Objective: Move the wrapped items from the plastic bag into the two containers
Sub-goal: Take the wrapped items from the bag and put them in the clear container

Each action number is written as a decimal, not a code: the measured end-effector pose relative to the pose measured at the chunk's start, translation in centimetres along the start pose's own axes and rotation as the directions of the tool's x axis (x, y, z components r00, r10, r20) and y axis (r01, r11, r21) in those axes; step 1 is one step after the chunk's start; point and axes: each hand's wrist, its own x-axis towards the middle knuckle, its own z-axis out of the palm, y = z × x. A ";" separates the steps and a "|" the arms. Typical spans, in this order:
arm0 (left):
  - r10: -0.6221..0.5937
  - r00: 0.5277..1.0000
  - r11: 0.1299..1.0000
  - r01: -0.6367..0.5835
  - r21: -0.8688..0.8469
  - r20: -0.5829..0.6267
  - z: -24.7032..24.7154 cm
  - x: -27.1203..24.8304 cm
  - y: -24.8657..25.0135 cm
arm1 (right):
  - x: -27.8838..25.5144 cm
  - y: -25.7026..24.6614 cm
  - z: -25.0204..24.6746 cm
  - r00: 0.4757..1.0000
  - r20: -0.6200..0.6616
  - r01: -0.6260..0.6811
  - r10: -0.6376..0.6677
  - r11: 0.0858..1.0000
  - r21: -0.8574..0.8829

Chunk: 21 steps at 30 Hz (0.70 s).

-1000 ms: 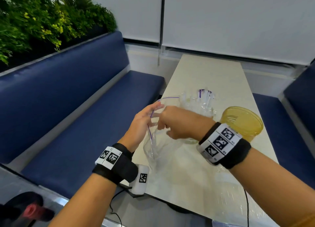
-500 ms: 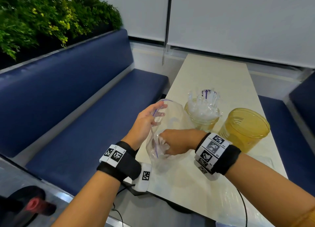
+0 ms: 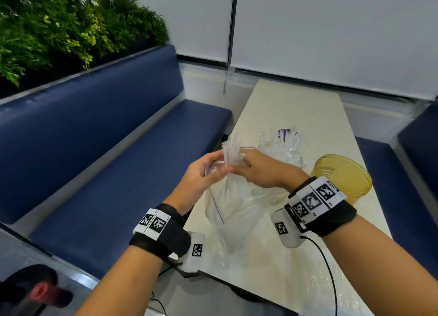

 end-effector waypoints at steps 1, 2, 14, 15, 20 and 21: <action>-0.004 0.999 1.000 0.003 0.005 0.033 0.0 0.0 -0.2 | -0.1 -0.4 -0.3 0.999 -0.025 -0.029 0.029 0.999 0.013; -0.016 0.999 0.999 0.013 0.049 0.051 0.0 0.0 -0.4 | 0.0 -0.8 -0.6 0.997 -0.045 -0.054 0.055 0.998 0.030; 0.028 0.962 0.962 0.048 0.270 -0.272 3.7 2.0 -1.9 | 0.7 -6.4 -2.5 0.983 -0.142 -0.084 0.119 0.971 0.226; 0.038 0.959 0.963 0.041 0.268 -0.282 3.7 2.1 -2.0 | 0.6 -6.6 -2.6 0.982 -0.159 -0.074 0.106 0.977 0.200; 0.050 0.963 0.964 0.022 0.263 -0.263 4.1 2.3 -2.1 | 0.2 -6.8 -4.1 0.972 -0.231 -0.016 0.032 0.997 0.071; 0.049 0.967 0.968 0.015 0.249 -0.250 4.2 2.2 -2.1 | 0.3 -6.8 -4.3 0.973 -0.229 -0.012 0.033 0.995 0.094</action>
